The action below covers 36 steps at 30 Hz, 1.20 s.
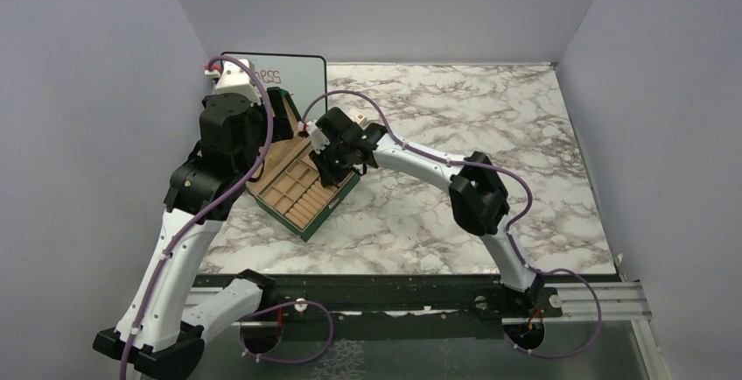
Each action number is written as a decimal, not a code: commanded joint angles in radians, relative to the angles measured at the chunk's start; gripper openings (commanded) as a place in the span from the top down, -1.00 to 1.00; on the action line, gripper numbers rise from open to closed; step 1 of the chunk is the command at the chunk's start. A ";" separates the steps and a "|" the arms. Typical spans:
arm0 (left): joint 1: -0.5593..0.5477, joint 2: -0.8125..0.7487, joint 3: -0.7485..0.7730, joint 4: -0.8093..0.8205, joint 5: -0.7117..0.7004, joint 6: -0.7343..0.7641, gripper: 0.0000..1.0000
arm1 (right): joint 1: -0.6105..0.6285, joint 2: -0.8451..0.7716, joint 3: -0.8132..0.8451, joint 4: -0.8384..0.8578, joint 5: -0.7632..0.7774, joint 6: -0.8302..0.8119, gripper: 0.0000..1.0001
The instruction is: Organize the mixed jewelry
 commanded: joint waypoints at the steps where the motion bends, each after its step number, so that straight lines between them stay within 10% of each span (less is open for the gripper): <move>1: -0.006 -0.002 -0.003 -0.002 -0.001 0.000 -0.70 | 0.007 0.038 0.022 -0.040 0.018 0.014 0.77; 16: -0.006 0.004 -0.039 0.018 0.057 -0.029 -0.71 | 0.007 0.096 0.052 -0.050 0.085 0.037 0.70; 24: -0.006 0.007 -0.041 0.027 0.081 -0.043 -0.71 | 0.007 0.047 0.062 -0.056 0.071 0.058 0.22; 36: -0.006 0.006 -0.036 0.028 0.081 -0.055 -0.71 | 0.006 -0.019 0.028 -0.026 0.090 0.089 0.26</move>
